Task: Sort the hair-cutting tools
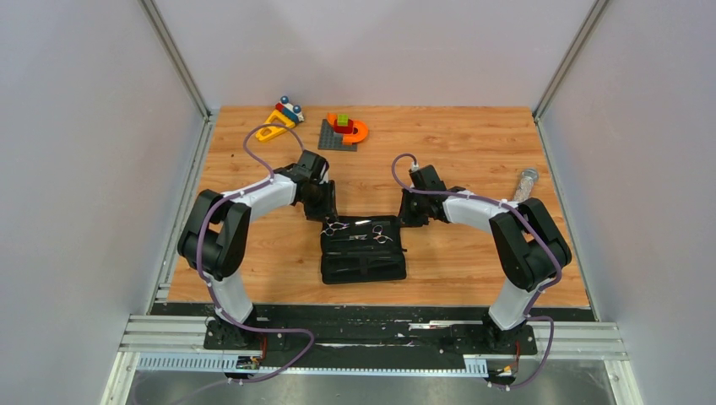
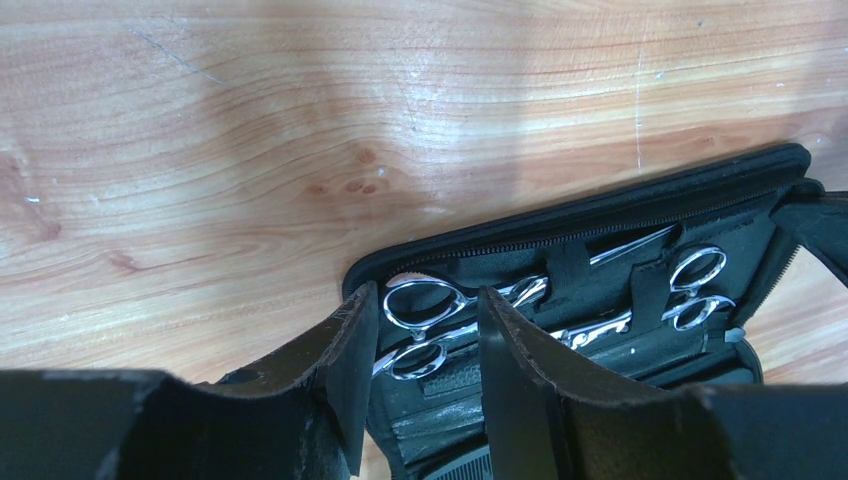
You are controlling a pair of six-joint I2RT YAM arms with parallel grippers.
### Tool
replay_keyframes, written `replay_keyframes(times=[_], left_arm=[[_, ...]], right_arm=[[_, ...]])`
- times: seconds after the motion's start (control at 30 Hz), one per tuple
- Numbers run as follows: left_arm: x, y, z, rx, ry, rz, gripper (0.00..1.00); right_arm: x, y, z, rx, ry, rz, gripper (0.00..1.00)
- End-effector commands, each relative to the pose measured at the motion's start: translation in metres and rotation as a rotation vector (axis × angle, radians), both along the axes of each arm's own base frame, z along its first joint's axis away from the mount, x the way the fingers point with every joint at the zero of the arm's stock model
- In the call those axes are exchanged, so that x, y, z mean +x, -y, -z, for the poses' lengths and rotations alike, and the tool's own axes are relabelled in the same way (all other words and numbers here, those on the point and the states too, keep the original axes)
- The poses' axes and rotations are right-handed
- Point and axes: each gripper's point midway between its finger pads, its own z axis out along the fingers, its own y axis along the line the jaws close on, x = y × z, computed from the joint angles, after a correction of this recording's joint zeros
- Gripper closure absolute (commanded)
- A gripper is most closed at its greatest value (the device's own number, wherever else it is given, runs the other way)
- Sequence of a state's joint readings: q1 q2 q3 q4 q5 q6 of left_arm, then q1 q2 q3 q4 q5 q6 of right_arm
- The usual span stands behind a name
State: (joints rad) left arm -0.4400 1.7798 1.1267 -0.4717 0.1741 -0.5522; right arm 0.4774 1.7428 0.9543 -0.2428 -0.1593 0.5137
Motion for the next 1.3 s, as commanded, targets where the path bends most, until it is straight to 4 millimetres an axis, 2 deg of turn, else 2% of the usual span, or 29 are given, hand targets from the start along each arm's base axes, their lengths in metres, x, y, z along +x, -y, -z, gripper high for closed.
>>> replay_keyframes(times=[0.0, 0.17, 0.53, 0.73, 0.93, 1.13, 1.27], left_arm=[[0.013, 0.007, -0.014, -0.003, 0.057, -0.005, 0.51], [0.012, 0.006, -0.021, 0.03, 0.086, 0.009, 0.49], [0.009, 0.021, -0.042, 0.111, 0.17, 0.089, 0.42], [0.006, 0.029, -0.054, 0.141, 0.256, 0.156, 0.36], [0.0, 0.045, -0.053, 0.078, 0.24, 0.189, 0.32], [-0.008, 0.061, -0.057, 0.037, 0.235, 0.242, 0.32], [-0.01, 0.052, -0.053, 0.077, 0.222, 0.211, 0.32]], right_arm=[[0.002, 0.014, 0.016, -0.079, 0.019, 0.016, 0.97], [0.001, 0.014, 0.017, -0.081, 0.018, 0.017, 0.97], [0.003, 0.013, 0.016, -0.084, 0.034, -0.018, 0.99], [0.014, 0.016, 0.012, -0.137, 0.1, -0.094, 1.0], [0.03, 0.011, -0.001, -0.152, 0.164, -0.144, 1.0], [0.031, 0.008, 0.0, -0.147, 0.171, -0.172, 1.0], [0.03, 0.006, 0.002, -0.141, 0.172, -0.193, 1.0]])
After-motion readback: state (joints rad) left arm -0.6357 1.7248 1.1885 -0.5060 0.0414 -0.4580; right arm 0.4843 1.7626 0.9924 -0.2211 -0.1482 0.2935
